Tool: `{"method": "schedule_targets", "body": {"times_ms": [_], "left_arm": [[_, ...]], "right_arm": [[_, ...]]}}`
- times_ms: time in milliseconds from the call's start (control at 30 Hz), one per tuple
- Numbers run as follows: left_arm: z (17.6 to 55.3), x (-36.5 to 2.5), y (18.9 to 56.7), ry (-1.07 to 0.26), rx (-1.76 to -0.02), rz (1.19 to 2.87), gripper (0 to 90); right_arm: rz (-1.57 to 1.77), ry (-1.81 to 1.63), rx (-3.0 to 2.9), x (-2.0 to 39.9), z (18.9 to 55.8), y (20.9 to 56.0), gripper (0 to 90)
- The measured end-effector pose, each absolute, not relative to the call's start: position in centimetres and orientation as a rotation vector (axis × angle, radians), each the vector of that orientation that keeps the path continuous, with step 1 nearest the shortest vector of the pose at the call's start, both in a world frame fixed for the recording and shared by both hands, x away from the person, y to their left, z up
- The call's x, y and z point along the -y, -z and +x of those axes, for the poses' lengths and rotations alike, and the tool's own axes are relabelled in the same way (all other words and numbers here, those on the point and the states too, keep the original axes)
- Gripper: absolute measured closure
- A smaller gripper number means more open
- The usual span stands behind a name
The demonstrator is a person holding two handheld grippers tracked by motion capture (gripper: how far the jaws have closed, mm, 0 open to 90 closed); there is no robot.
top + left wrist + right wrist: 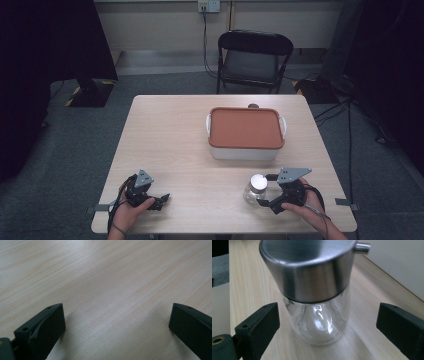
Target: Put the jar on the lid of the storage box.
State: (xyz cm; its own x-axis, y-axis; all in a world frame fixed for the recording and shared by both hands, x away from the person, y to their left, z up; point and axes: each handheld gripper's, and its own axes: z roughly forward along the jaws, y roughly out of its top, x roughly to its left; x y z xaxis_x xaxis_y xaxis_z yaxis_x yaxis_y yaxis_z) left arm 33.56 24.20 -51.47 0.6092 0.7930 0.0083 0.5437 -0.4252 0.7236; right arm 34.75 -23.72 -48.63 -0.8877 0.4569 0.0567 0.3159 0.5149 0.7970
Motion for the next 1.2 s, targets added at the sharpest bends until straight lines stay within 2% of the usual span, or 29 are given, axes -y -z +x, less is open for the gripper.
{"method": "schedule_targets", "body": {"times_ms": [800, 1000, 1200], "left_arm": [[33.6, -24.2, 51.5, -0.459, -1.048, 2.137, 0.2], [33.6, -24.2, 51.5, -0.459, -1.048, 2.137, 0.2], [33.6, -24.2, 51.5, -0.459, -1.048, 2.137, 0.2]], "right_arm": [[0.665, -1.341, -2.572, 21.6, 35.1, 48.4, 6.0], [0.683, -1.349, -2.557, 21.2, 35.2, 48.5, 10.0], [0.677, -1.353, -2.538, 20.7, 35.1, 48.5, 17.7]]}}
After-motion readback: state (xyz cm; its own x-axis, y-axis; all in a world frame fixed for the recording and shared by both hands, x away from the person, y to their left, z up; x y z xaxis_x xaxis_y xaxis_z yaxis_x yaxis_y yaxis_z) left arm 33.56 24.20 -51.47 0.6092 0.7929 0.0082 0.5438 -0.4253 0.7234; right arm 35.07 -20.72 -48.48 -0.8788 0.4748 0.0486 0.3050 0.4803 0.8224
